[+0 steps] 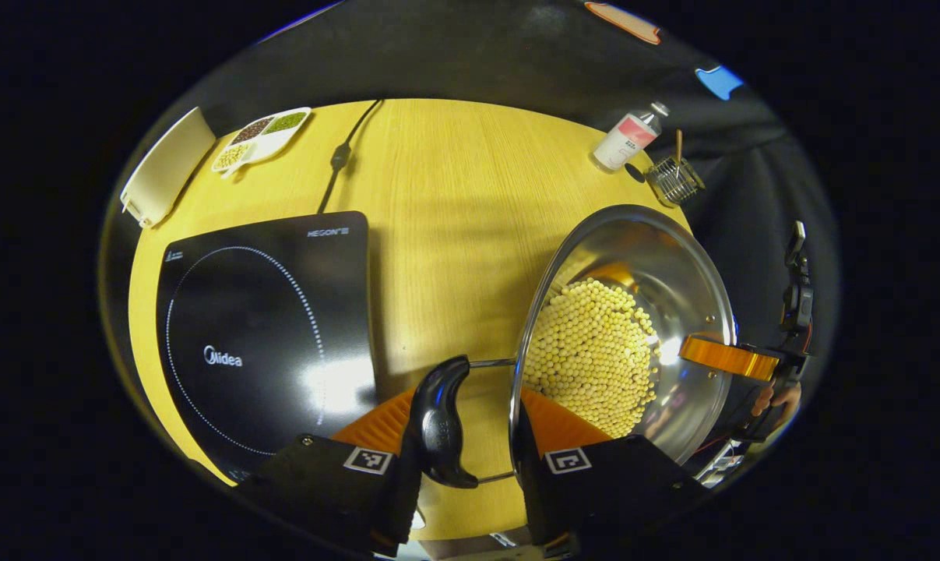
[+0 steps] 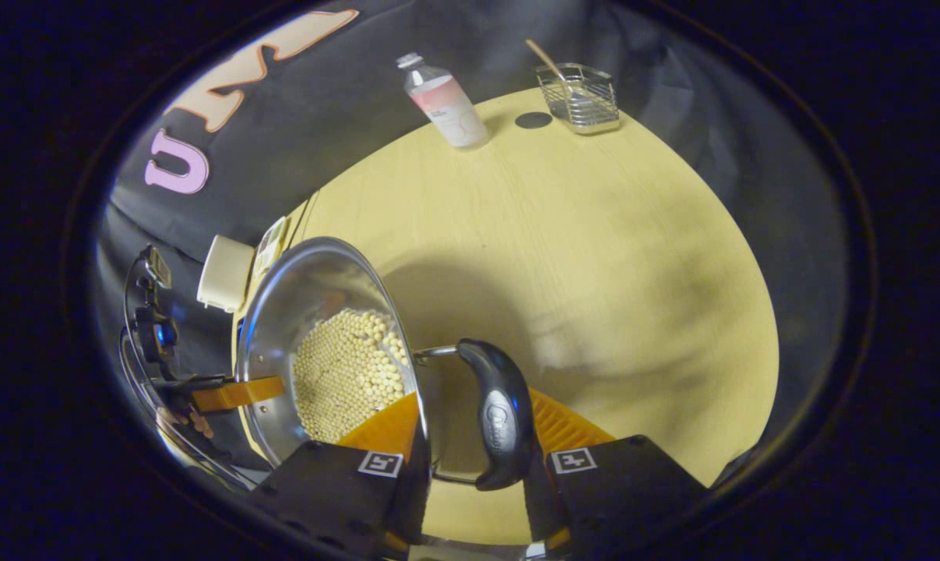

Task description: First push the handle of the pot to place it horizontally, then grasp the pot with both hands and set it on the induction cooktop.

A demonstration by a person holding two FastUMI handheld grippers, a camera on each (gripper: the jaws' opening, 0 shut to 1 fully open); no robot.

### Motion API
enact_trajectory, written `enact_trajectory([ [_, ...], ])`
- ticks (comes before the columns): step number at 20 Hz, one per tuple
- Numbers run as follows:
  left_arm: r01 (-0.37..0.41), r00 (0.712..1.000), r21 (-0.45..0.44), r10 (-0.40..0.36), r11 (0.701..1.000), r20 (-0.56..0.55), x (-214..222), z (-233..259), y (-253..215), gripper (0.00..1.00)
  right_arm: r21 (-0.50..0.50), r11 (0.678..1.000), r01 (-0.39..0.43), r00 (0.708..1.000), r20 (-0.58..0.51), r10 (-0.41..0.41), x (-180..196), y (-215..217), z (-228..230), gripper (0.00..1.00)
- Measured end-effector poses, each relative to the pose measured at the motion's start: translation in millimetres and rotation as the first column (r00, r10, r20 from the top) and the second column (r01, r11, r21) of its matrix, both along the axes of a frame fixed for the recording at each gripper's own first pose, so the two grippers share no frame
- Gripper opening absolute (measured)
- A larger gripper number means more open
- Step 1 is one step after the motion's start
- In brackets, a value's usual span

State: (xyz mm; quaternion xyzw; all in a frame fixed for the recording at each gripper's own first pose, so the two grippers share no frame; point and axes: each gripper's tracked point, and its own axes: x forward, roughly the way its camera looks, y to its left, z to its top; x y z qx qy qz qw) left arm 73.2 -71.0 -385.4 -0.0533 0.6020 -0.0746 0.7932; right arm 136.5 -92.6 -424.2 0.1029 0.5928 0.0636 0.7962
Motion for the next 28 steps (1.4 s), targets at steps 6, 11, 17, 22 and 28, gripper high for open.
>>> enact_trajectory([
  [6, 0.026, 0.999, -0.013, -0.025, 1.000, 0.028, -12, 27, 34, 0.57, -0.001, 1.000, 0.019, 0.999, 0.031, -0.019, -23, 38, 24, 0.47],
  [11, 0.080, 0.996, -0.036, -0.079, 0.996, 0.035, -20, 47, 78, 0.57, -0.014, 0.997, 0.074, 0.996, 0.054, -0.073, -50, 85, 44, 0.47],
  [17, 0.132, 0.991, -0.003, -0.132, 0.991, 0.023, -27, 54, 156, 0.58, 0.016, 0.992, 0.125, 0.992, 0.021, -0.125, -85, 161, 27, 0.54],
  [22, 0.119, 0.993, 0.013, -0.119, 0.993, 0.006, -32, 46, 213, 0.58, 0.024, 0.993, 0.118, 0.993, -0.006, -0.118, -95, 219, 5, 0.47],
  [28, 0.050, 0.999, 0.033, -0.050, 0.998, -0.018, -36, 30, 267, 0.57, 0.027, 0.997, 0.069, 0.997, -0.043, -0.068, -86, 267, -27, 0.46],
])
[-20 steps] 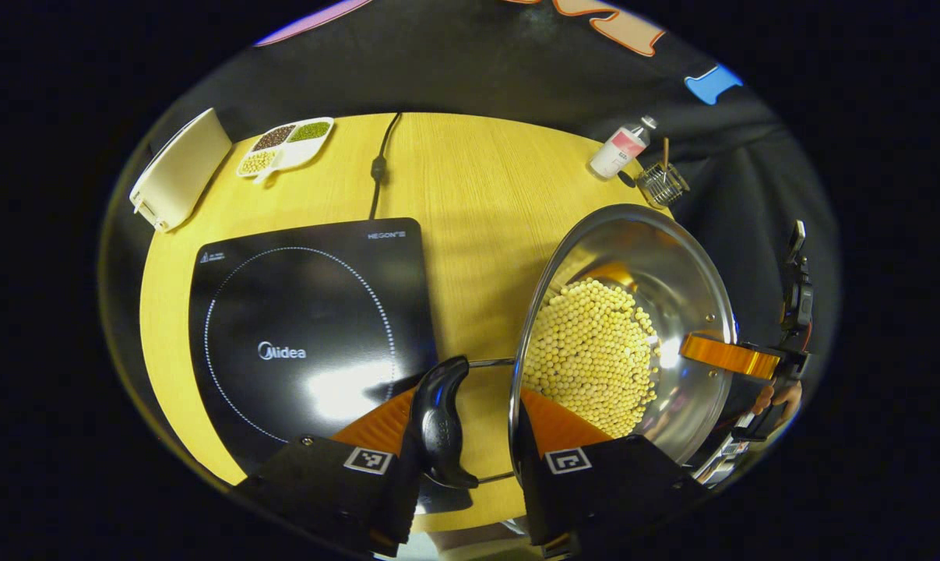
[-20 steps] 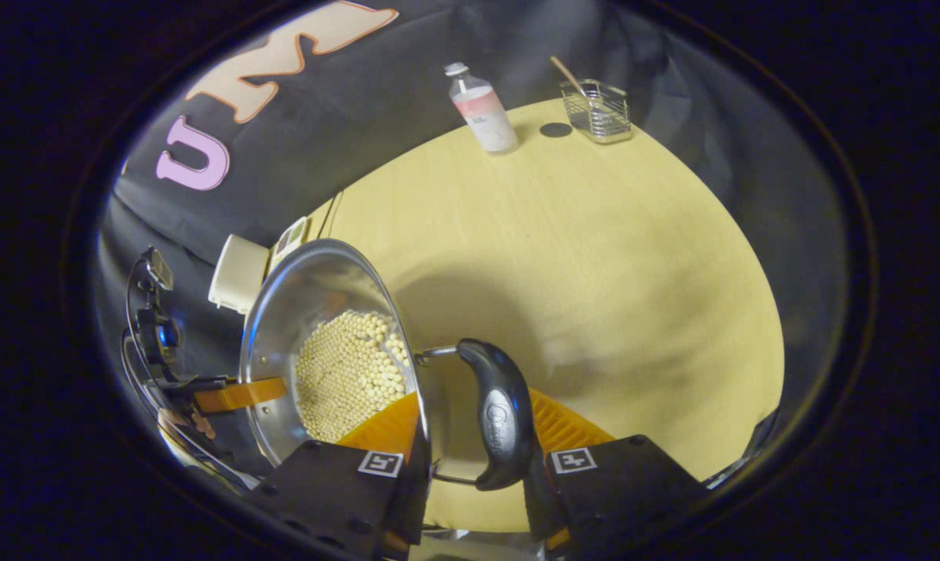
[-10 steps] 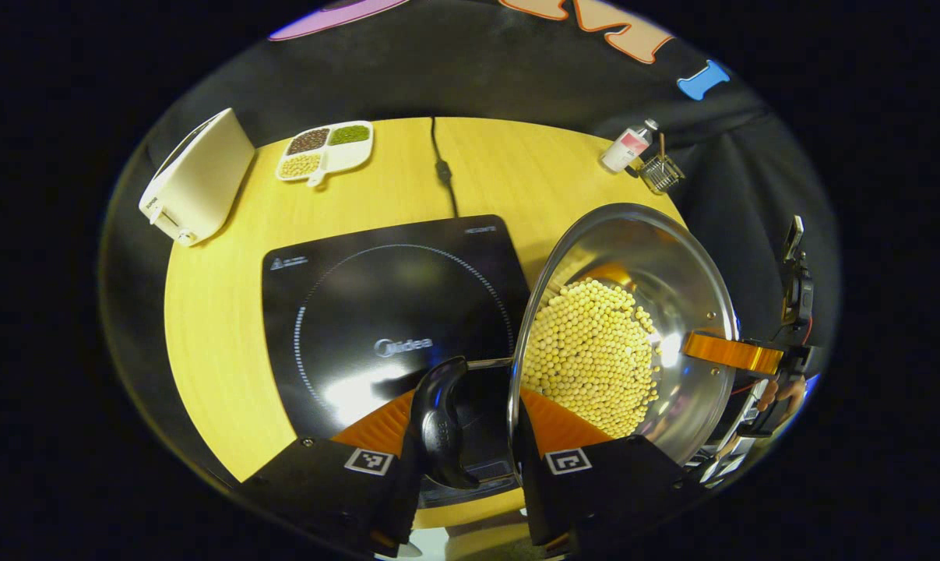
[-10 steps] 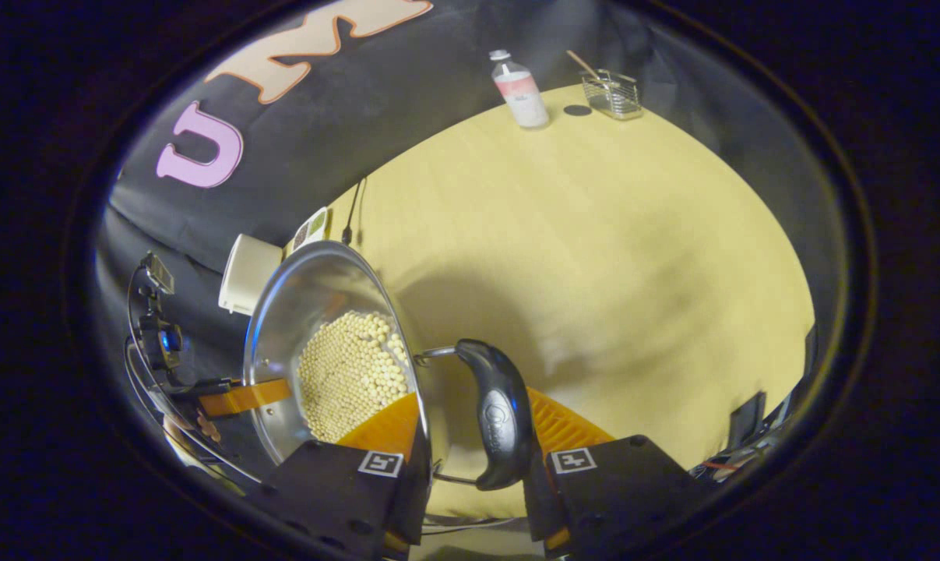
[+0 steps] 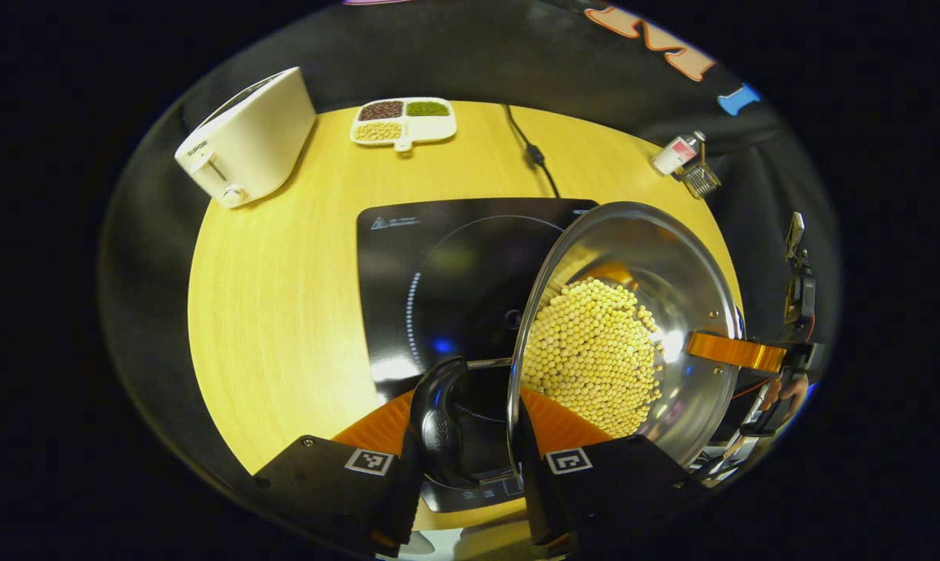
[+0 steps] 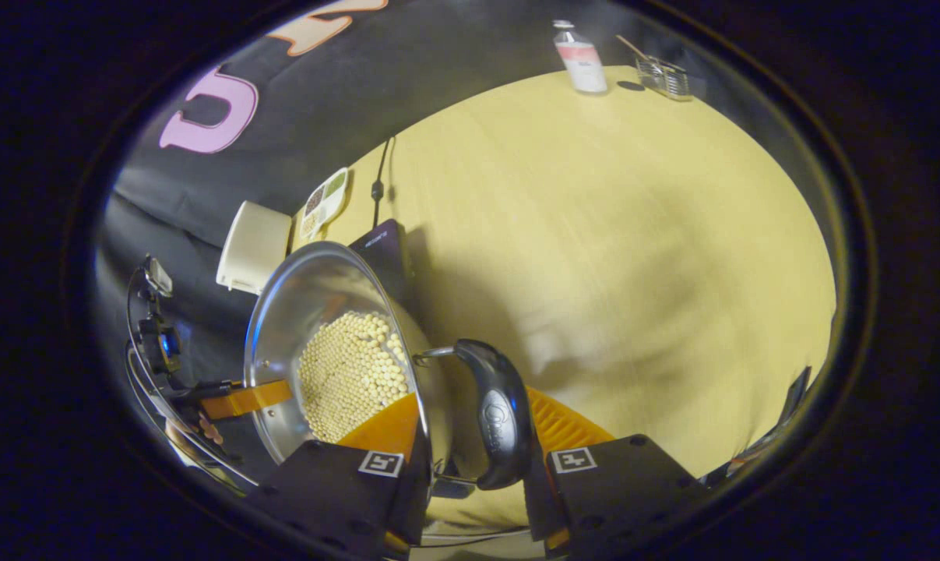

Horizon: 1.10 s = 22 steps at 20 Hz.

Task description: First push the handle of the pot to place it horizontally, then grasp the pot with both hands and set it on the induction cooktop.

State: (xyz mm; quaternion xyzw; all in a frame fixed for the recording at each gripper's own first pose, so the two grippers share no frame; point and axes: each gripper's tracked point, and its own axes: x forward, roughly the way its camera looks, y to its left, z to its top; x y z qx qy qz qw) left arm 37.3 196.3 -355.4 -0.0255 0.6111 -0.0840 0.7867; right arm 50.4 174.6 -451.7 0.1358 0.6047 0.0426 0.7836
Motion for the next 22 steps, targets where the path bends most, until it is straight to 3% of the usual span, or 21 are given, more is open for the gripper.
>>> enact_trajectory([
  [9, -0.025, 0.999, 0.027, 0.024, 0.999, 0.036, 23, -4, 35, 0.57, -0.002, 1.000, -0.026, 1.000, 0.017, 0.026, 29, 38, -12, 0.46],
  [20, -0.021, 0.998, 0.044, 0.018, 0.999, 0.063, 27, 0, 42, 0.61, -0.014, 0.999, -0.036, 0.997, 0.071, 0.037, 35, 42, -13, 0.48],
  [21, -0.026, 0.998, 0.043, 0.023, 0.999, 0.061, 27, 0, 42, 0.61, -0.013, 0.999, -0.036, 0.996, 0.076, 0.037, 36, 42, -11, 0.58],
  [22, -0.033, 0.998, 0.041, 0.030, 0.999, 0.063, 26, -1, 42, 0.63, 0.009, 0.999, -0.035, 0.996, 0.085, 0.034, 39, 46, -9, 0.51],
])
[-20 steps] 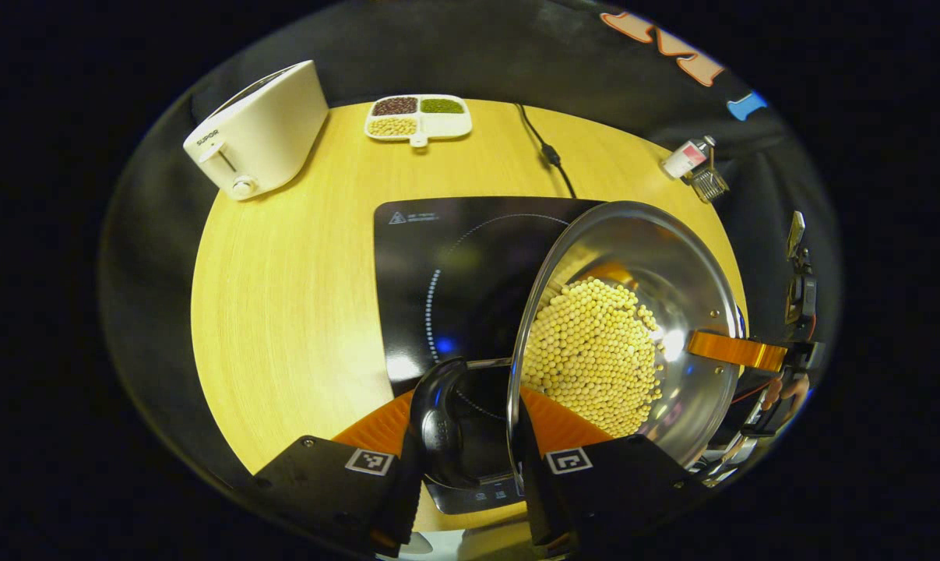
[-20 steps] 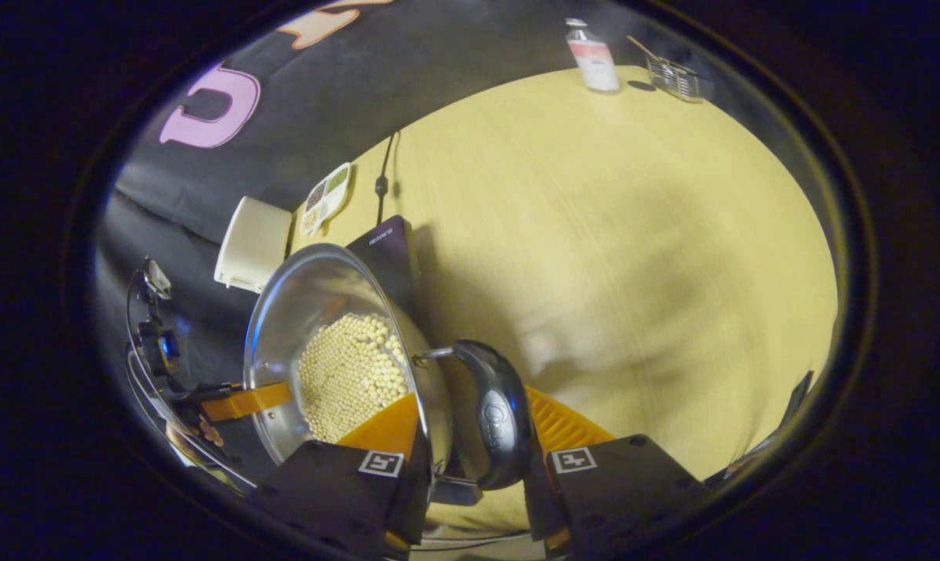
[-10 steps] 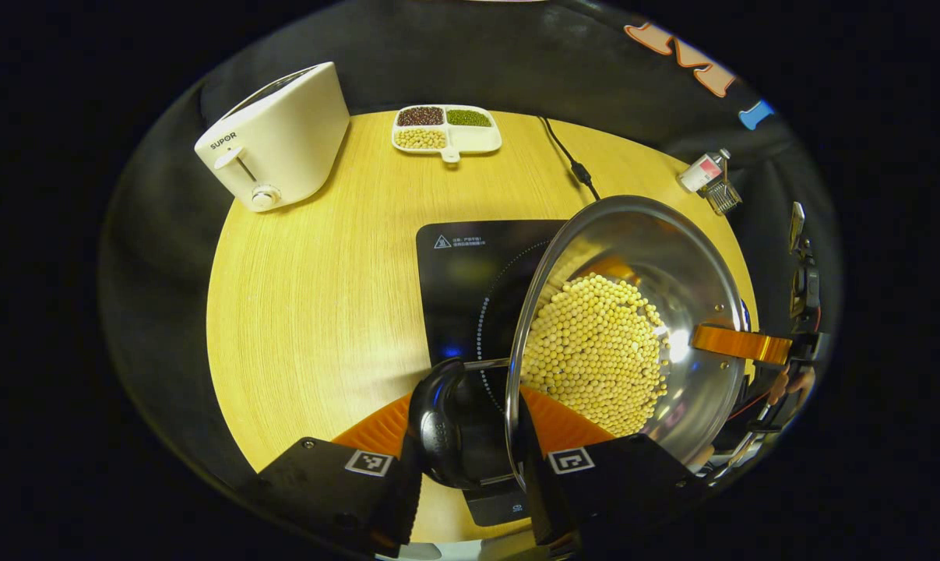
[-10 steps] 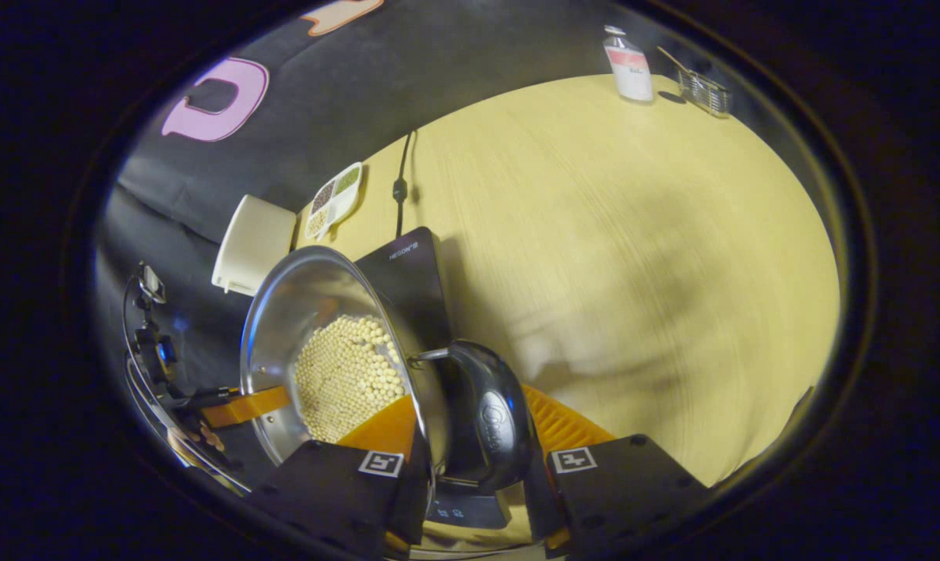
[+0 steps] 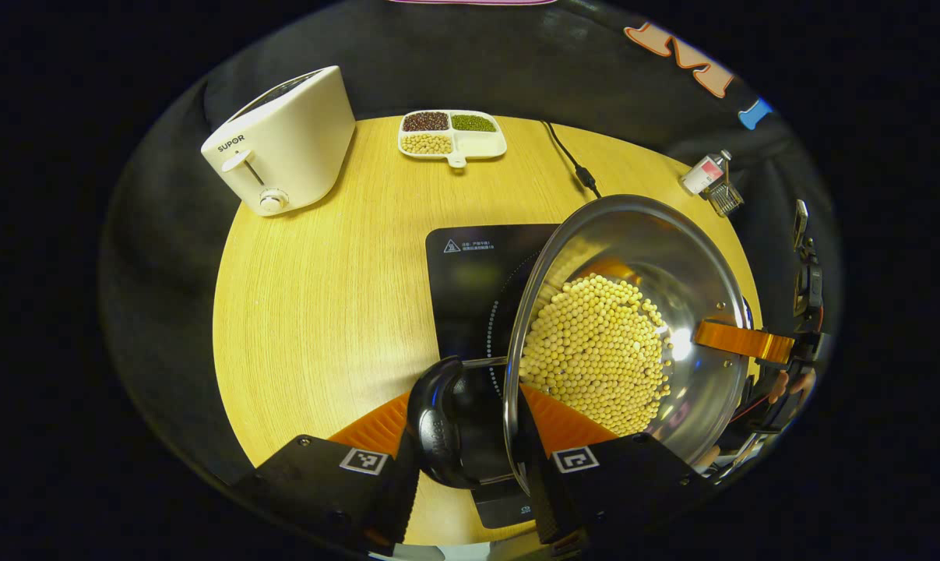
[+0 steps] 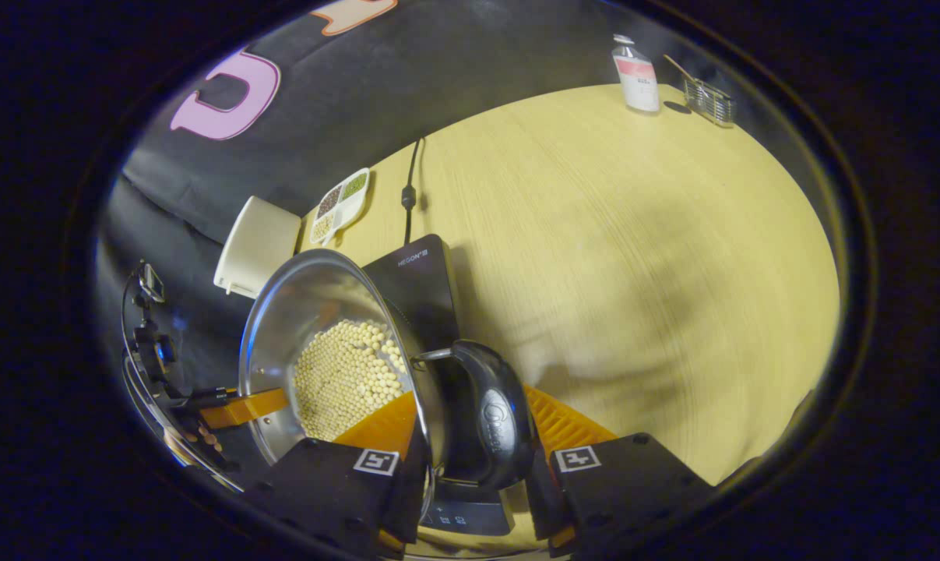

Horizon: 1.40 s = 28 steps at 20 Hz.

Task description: First push the handle of the pot to place it horizontally, then grasp the pot with both hands and set it on the induction cooktop.

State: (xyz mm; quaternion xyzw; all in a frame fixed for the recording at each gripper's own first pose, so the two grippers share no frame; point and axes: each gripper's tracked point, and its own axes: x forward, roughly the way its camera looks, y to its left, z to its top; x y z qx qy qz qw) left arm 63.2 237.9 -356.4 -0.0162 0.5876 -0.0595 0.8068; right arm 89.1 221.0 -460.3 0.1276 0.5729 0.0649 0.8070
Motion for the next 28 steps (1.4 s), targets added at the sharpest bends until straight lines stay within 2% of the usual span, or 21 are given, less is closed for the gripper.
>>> enact_trajectory([
  [1, -0.006, 1.000, 0.002, 0.006, 1.000, 0.000, -2, 1, 1, 0.63, 0.004, 1.000, 0.004, 1.000, 0.016, -0.004, 1, 0, 2, 0.49],
  [3, -0.016, 1.000, -0.002, 0.016, 1.000, 0.011, -3, 3, -1, 0.64, 0.055, 0.998, 0.011, 0.999, 0.047, -0.013, 8, 1, 17, 0.52],
  [5, -0.007, 0.999, 0.034, 0.005, 0.999, 0.047, 1, 11, 5, 0.65, 0.108, 0.994, 0.035, 0.994, 0.102, -0.046, 18, -2, 42, 0.69],
  [6, 0.006, 0.996, 0.064, -0.012, 0.998, 0.089, 7, 18, 8, 0.73, 0.105, 0.994, 0.042, 0.990, 0.131, -0.056, 26, -8, 51, 0.86],
  [7, 0.024, 0.991, 0.104, -0.037, 0.994, 0.130, 15, 29, 13, 0.80, 0.091, 0.995, 0.048, 0.986, 0.153, -0.062, 29, -18, 55, 0.89],
  [8, 0.040, 0.985, 0.135, -0.062, 0.990, 0.162, 19, 39, 15, 0.90, 0.082, 0.995, 0.052, 0.983, 0.174, -0.066, 31, -27, 63, 0.90],
  [9, 0.047, 0.979, 0.169, -0.079, 0.984, 0.188, 22, 48, 17, 0.90, 0.078, 0.995, 0.058, 0.977, 0.198, -0.073, 32, -34, 71, 0.92],
  [10, 0.047, 0.972, 0.199, -0.090, 0.979, 0.215, 24, 59, 17, 0.96, 0.080, 0.995, 0.060, 0.970, 0.232, -0.077, 34, -40, 81, 0.92],
  [12, 0.024, 0.958, 0.232, -0.088, 0.972, 0.272, 27, 76, 17, 0.97, 0.071, 0.996, 0.047, 0.947, 0.313, -0.068, 37, -50, 102, 0.92],
  [13, 0.002, 0.950, 0.248, -0.079, 0.969, 0.302, 25, 86, 16, 0.97, 0.055, 0.998, 0.035, 0.934, 0.354, -0.052, 36, -54, 113, 1.00],
  [14, -0.025, 0.939, 0.254, -0.065, 0.967, 0.338, 24, 95, 14, 0.98, 0.037, 0.999, 0.023, 0.917, 0.397, -0.036, 35, -60, 124, 0.92],
  [15, -0.053, 0.923, 0.250, -0.048, 0.967, 0.383, 23, 106, 9, 0.98, 0.021, 1.000, 0.016, 0.896, 0.443, -0.023, 33, -66, 135, 0.92],
  [16, -0.084, 0.905, 0.245, -0.028, 0.966, 0.424, 21, 116, 3, 0.97, 0.009, 1.000, 0.015, 0.873, 0.487, -0.017, 31, -73, 148, 1.00],
  [17, -0.110, 0.887, 0.235, -0.011, 0.966, 0.461, 17, 127, -3, 0.97, 0.001, 1.000, 0.014, 0.851, 0.525, -0.013, 29, -78, 160, 0.92],
  [20, -0.170, 0.822, 0.173, 0.042, 0.970, 0.568, 0, 160, -34, 0.97, -0.019, 1.000, 0.017, 0.775, 0.632, -0.001, 18, -101, 201, 0.91],
  [24, -0.235, 0.687, 0.101, 0.092, 0.967, 0.720, -19, 219, -75, 0.96, -0.029, 0.999, 0.024, 0.688, 0.725, 0.005, 1, -127, 253, 0.91],
  [27, -0.279, 0.610, 0.046, 0.140, 0.959, 0.780, -37, 247, -103, 0.96, -0.047, 0.998, 0.045, 0.620, 0.784, 0.009, -16, -150, 295, 0.91],
  [28, -0.289, 0.582, 0.031, 0.150, 0.957, 0.800, -40, 255, -113, 0.96, -0.043, 0.998, 0.043, 0.597, 0.802, 0.009, -6, -158, 304, 0.91],
])
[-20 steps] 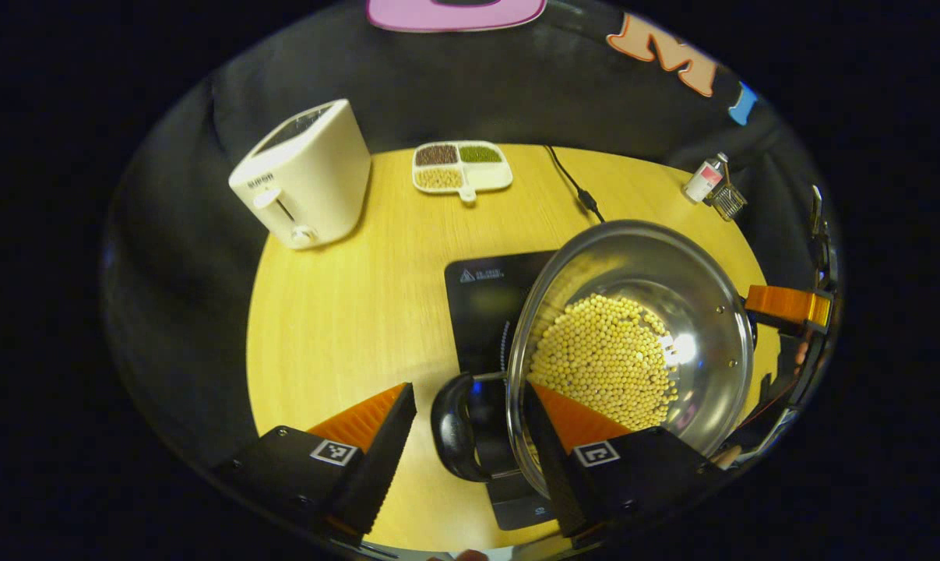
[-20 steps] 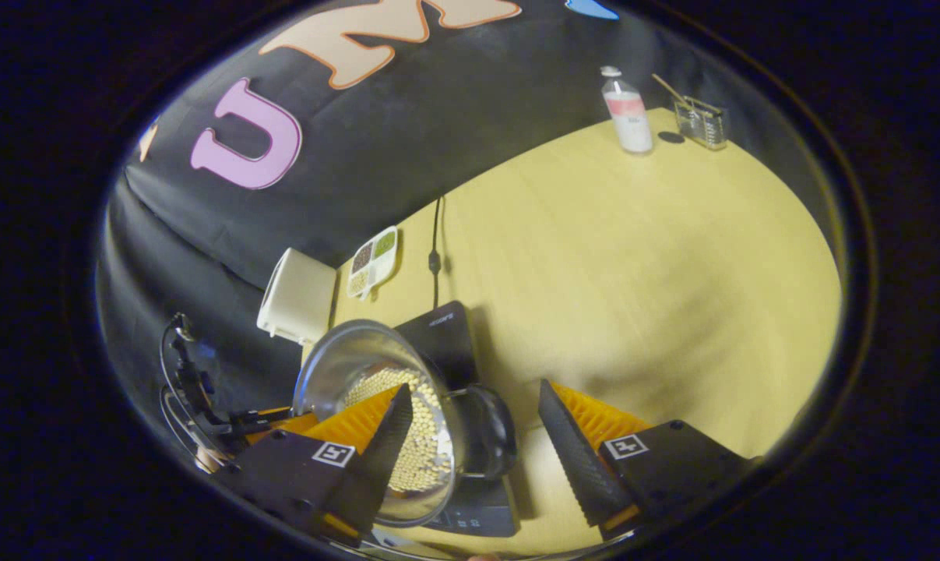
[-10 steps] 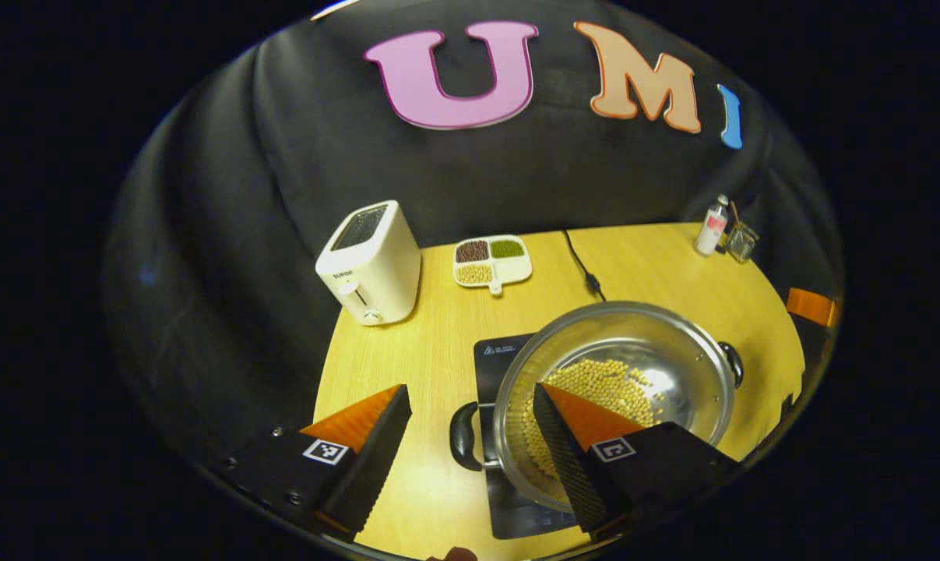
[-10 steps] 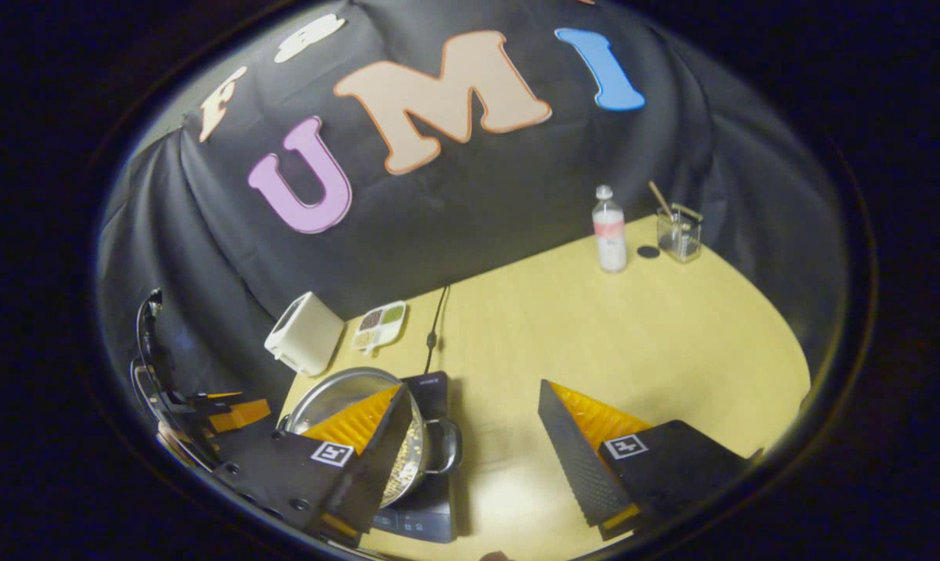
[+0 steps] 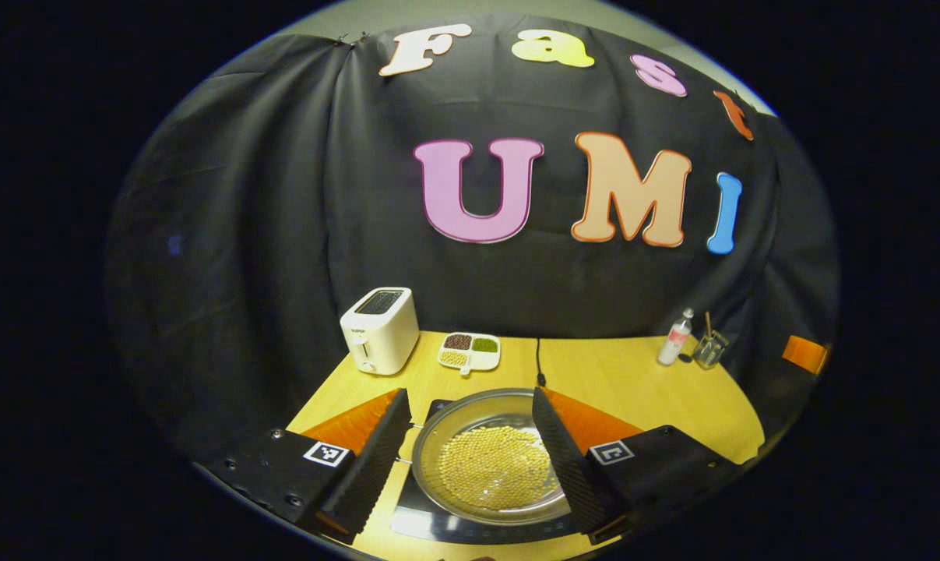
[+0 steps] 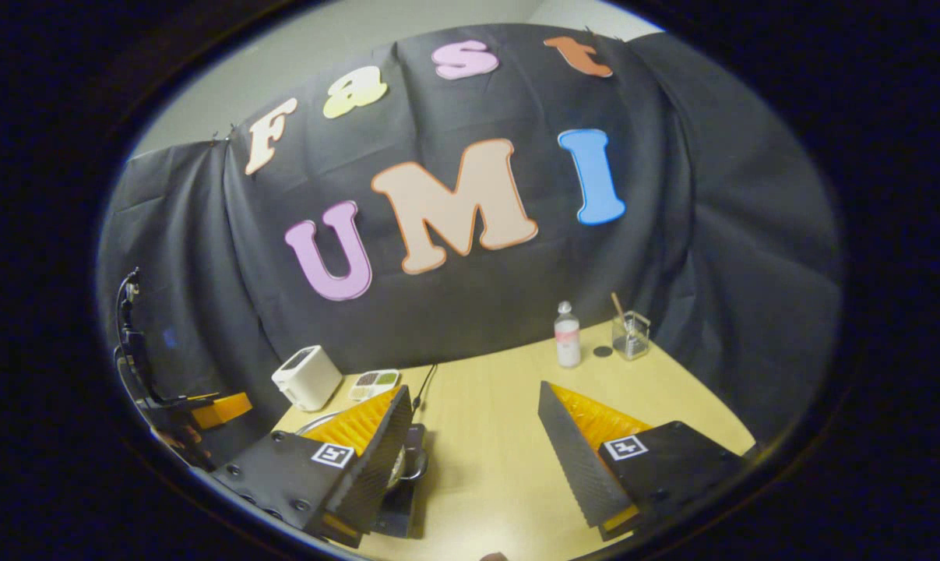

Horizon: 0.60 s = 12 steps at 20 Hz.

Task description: First push the handle of the pot to place it horizontally, then grasp the pot with both hands and set it on the induction cooktop.

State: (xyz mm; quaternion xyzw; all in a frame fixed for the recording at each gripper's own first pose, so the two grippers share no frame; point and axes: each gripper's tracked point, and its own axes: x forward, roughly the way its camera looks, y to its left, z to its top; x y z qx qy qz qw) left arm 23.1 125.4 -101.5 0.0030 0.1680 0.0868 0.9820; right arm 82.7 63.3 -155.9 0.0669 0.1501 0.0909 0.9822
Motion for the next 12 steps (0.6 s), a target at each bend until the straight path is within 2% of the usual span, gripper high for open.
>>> enact_trajectory([
  [3, -0.033, 0.993, 0.024, 0.030, 0.999, 0.112, -16, 39, -17, 0.96, 0.014, 1.000, -0.003, 0.996, 0.084, 0.002, -29, -14, 49, 0.91],
  [7, -0.040, 0.970, 0.046, 0.028, 0.998, 0.242, -36, 82, -42, 0.95, 0.059, 0.998, -0.011, 0.986, 0.167, 0.001, -58, -41, 98, 0.91],
  [12, -0.059, 0.937, 0.073, 0.031, 0.996, 0.348, -61, 120, -69, 0.94, 0.020, 1.000, -0.002, 0.963, 0.270, -0.003, -82, -75, 139, 0.90],
])
